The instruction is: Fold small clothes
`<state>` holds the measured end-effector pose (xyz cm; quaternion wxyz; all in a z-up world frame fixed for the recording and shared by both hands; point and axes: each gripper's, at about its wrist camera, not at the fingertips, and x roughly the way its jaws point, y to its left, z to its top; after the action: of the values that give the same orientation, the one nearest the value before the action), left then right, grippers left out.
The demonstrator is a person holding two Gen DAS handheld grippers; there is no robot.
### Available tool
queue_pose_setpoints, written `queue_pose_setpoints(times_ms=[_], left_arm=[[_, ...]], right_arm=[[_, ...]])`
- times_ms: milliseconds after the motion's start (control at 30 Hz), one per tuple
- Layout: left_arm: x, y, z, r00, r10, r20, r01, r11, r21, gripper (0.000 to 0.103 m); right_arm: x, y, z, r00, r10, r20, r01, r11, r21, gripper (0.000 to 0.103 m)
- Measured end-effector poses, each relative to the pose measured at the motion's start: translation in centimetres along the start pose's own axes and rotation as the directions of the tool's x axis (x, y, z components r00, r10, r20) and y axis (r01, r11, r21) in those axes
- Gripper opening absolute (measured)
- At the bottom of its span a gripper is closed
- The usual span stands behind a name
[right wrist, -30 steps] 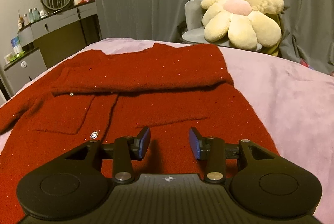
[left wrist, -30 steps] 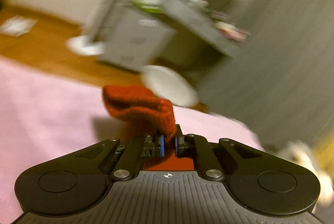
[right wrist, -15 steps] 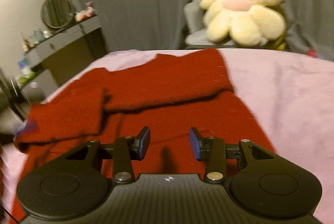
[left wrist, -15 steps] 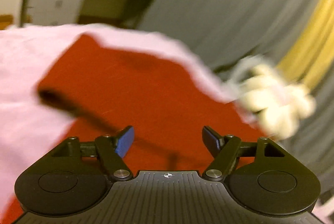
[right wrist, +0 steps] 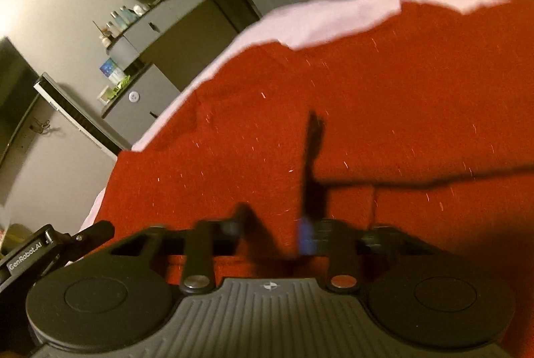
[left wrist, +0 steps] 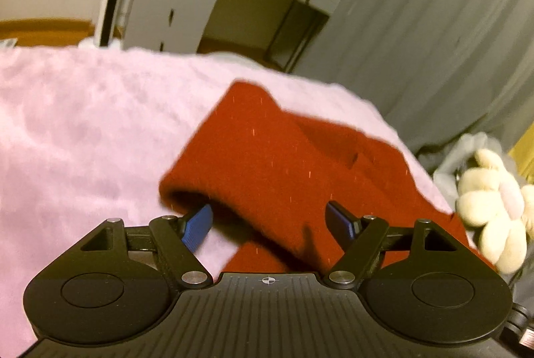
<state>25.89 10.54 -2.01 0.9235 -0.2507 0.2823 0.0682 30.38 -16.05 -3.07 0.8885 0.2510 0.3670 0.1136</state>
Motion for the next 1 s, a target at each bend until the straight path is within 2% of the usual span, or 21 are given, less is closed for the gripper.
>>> queue_pose_setpoints(times_ms=[100,167,200,267,333,367,400,467,500,567,633,700,767,800,867,933,1000], left_arm=[[-1.0,0.1,0.4,0.997,-0.048,0.062,0.049,0.999,-0.021,0.080],[-1.1,0.1,0.2,0.994,-0.069,0.087,0.072,0.997,-0.030,0.080],[-0.7,-0.2,0.1,0.994,-0.073,0.078,0.074,0.997,-0.017,0.081],[0.4,-1.1,-0.4,0.997,-0.074,0.024,0.073,0.997,0.035,0.083],[1.5,-2.0,-1.0,0.995,-0.089,-0.035,0.092,0.993,0.080,0.082],[1.9,-2.2,-1.4,0.994,-0.094,-0.052,0.099,0.991,0.091,0.082],[2.3,-2.6,-1.7,0.993,-0.099,-0.067,0.106,0.988,0.108,0.082],[2.7,-2.9,-2.2,0.995,-0.078,-0.069,0.087,0.985,0.146,0.082],[2.8,-3.0,-2.4,0.996,-0.065,-0.065,0.074,0.984,0.160,0.082],[3.2,-2.9,-2.5,0.996,-0.061,-0.065,0.070,0.985,0.155,0.083],[3.4,-2.7,-2.6,0.995,-0.066,-0.068,0.075,0.988,0.134,0.083],[3.6,-2.5,-2.7,0.996,-0.060,-0.062,0.068,0.988,0.137,0.083],[3.7,-2.6,-2.9,0.997,-0.048,-0.056,0.055,0.988,0.147,0.083],[3.8,-2.7,-3.0,0.998,-0.043,-0.055,0.051,0.988,0.148,0.084],[3.9,-2.8,-3.1,0.998,-0.043,-0.052,0.050,0.988,0.147,0.086],[4.0,-3.0,-3.3,0.998,-0.040,-0.049,0.048,0.985,0.166,0.088],[4.2,-3.2,-3.6,0.998,-0.041,-0.051,0.050,0.981,0.187,0.090]], right_arm=[[-2.8,1.1,1.0,0.992,-0.009,0.123,0.020,0.996,-0.091,0.013],[-5.3,1.0,2.1,0.969,-0.044,0.245,0.075,0.990,-0.118,0.013],[-6.5,0.9,2.5,0.946,-0.095,0.311,0.140,0.982,-0.125,0.013],[-8.0,0.5,3.0,0.877,-0.241,0.416,0.322,0.937,-0.137,0.013],[-7.8,-1.1,3.2,0.806,-0.409,0.427,0.501,0.856,-0.126,0.013],[-7.6,-2.1,3.2,0.791,-0.455,0.409,0.538,0.836,-0.109,0.015],[-7.3,-3.5,3.3,0.801,-0.478,0.360,0.539,0.837,-0.089,0.018],[-6.9,-6.2,3.4,0.864,-0.442,0.243,0.459,0.888,-0.018,0.030],[-6.9,-7.0,3.3,0.880,-0.422,0.219,0.431,0.902,0.008,0.031],[-7.0,-7.9,3.0,0.890,-0.401,0.217,0.408,0.913,0.016,0.034],[-6.8,-8.4,3.1,0.901,-0.376,0.218,0.378,0.925,0.035,0.033],[-6.6,-8.8,3.4,0.913,-0.347,0.214,0.345,0.937,0.047,0.015],[-7.1,-8.2,3.6,0.904,-0.348,0.249,0.361,0.933,-0.004,0.011],[-7.4,-7.6,3.6,0.890,-0.359,0.282,0.386,0.922,-0.042,0.011],[-8.0,-7.0,3.7,0.836,-0.418,0.355,0.479,0.872,-0.103,0.010],[-7.9,-6.9,3.9,0.775,-0.487,0.403,0.579,0.802,-0.146,0.010],[-7.4,-7.4,3.8,0.739,-0.537,0.407,0.641,0.747,-0.178,0.010]])
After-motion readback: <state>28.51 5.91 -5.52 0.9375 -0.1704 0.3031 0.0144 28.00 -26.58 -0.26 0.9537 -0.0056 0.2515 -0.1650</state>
